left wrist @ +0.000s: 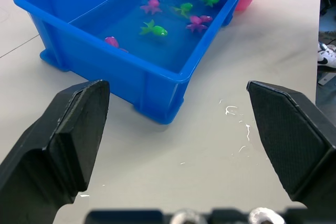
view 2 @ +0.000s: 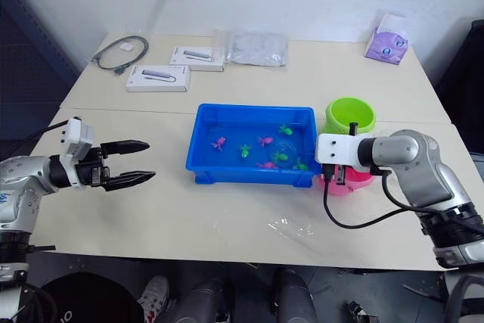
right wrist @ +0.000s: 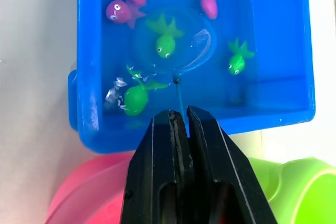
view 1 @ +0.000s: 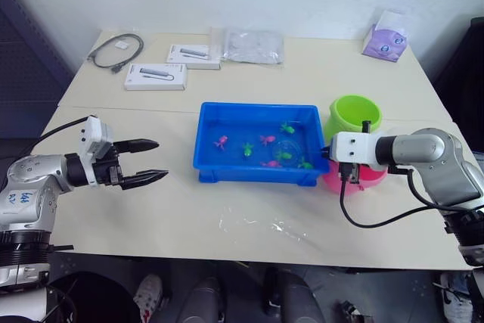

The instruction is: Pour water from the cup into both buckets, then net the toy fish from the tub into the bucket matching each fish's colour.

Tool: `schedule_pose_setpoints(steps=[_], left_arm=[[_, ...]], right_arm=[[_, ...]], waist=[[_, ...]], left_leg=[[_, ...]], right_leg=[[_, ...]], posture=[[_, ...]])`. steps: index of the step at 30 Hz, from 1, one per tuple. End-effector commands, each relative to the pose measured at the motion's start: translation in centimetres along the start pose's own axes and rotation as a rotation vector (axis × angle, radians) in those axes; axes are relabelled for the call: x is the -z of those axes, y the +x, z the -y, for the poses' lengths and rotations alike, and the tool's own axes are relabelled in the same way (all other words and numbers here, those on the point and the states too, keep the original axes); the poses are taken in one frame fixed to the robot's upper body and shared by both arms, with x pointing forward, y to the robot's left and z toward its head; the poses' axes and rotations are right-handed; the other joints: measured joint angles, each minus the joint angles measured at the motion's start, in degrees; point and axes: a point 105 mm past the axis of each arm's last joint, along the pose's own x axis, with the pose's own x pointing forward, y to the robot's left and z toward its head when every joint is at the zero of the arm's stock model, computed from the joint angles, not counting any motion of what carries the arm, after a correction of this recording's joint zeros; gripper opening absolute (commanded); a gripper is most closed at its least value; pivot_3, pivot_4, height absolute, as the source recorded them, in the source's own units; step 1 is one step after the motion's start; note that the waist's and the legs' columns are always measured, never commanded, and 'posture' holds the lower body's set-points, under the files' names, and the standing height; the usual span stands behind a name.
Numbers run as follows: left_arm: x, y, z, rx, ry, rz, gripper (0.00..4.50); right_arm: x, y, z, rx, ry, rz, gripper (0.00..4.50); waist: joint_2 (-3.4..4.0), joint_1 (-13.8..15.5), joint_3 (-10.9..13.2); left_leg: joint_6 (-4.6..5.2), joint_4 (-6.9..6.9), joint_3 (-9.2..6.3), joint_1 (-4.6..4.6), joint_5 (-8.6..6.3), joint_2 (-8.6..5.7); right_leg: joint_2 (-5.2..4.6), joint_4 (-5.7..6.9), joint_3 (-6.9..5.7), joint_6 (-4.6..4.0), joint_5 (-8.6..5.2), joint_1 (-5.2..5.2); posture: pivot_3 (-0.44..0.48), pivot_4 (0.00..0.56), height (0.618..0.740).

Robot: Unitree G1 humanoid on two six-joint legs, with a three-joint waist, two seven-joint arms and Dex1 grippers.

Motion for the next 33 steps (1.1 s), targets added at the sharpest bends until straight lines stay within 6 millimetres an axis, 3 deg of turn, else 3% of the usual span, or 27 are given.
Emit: schedule_pose_setpoints(steps=[1,12,20,33], left_arm=[[-0.5,-0.3,0.2,-0.002,0.022,0.011,4.49],[-0.6,0.3,0.8,0.003,0.026,0.026,4.49],[-0.5,0.4,1.3,-0.005,0.024,0.035,4.49],[-0.4,0.6,1.5,-0.011,0.019,0.039,4.49]], right_arm=[[0.0,-1.5,0.9,-0.036,-0.054,-0.041,0.0],[-0.6,-1.8,1.0,-0.211,-0.097,-0.098,0.0],[-2.3,-0.2,1.7,-0.145,-0.056,-0.028,0.0],[-1.7,-1.1,2.5,-0.125,-0.002,-0.056,0.0]], waist=[[0.0,-0.03,0.0],[0.01,0.0,0.01],[0.01,-0.07,0.01],[0.01,-0.09,0.01]], left_leg=[[0.0,0.0,0.01,0.0,0.0,-0.01],[0.0,0.0,0.0,-0.01,0.0,-0.01],[-0.01,0.01,-0.01,0.0,0.0,0.0],[-0.01,0.01,-0.01,0.0,0.0,0.0]], right_leg=[[0.0,0.0,0.0,0.0,0.0,0.0],[-0.02,0.0,0.01,0.0,0.0,-0.01],[-0.03,0.03,0.0,0.0,0.0,-0.02],[-0.03,0.04,0.01,0.0,0.0,-0.03]], posture=[[0.0,0.15,0.74],[0.0,0.15,0.74],[0.0,0.15,0.74],[0.0,0.15,0.74]])
